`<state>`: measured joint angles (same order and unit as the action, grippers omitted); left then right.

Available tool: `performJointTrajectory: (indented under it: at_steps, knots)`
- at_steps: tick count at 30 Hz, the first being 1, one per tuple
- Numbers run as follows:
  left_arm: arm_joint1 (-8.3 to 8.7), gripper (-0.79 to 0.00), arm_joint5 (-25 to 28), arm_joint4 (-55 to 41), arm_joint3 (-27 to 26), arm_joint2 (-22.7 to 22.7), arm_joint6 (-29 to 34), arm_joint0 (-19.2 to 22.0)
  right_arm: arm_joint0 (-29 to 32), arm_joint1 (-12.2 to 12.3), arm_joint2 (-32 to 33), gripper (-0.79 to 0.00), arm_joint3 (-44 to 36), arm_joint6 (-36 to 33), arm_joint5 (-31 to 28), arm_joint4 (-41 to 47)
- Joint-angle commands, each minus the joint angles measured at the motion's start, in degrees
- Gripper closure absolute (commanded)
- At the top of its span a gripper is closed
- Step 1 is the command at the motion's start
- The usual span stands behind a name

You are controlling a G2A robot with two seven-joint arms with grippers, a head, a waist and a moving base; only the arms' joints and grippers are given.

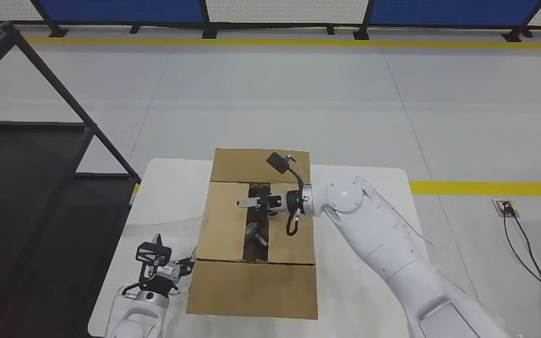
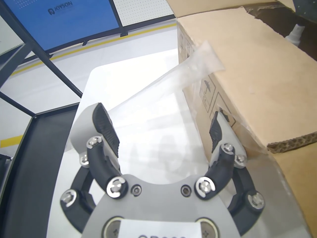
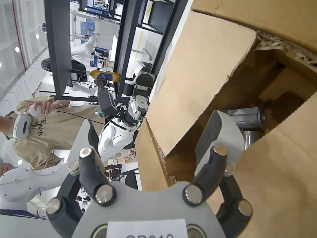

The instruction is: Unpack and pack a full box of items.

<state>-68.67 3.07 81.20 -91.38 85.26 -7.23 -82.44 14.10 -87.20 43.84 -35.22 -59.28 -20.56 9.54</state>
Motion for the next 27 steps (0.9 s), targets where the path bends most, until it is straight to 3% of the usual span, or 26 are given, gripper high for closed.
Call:
performJointTrajectory:
  at_steps: [1, 13, 27]
  knots:
    - [0.07, -0.785, 0.5, -0.4, -0.4, 0.7, -0.4, -0.7, -0.7, -0.7, -0.8, -0.785, 1.4, -0.5, 1.5, 0.0]
    - [0.44, -0.785, 2.6, -4.3, -5.0, 6.3, -3.3, -6.0, -3.0, -5.9, -3.8, -0.785, 11.3, 1.0, 1.4, 3.1]
    - [0.49, -0.785, 4.8, -3.9, -5.6, 7.2, -4.4, -7.9, -3.2, -10.3, -4.0, -0.785, 18.5, 3.5, -2.2, 5.9]
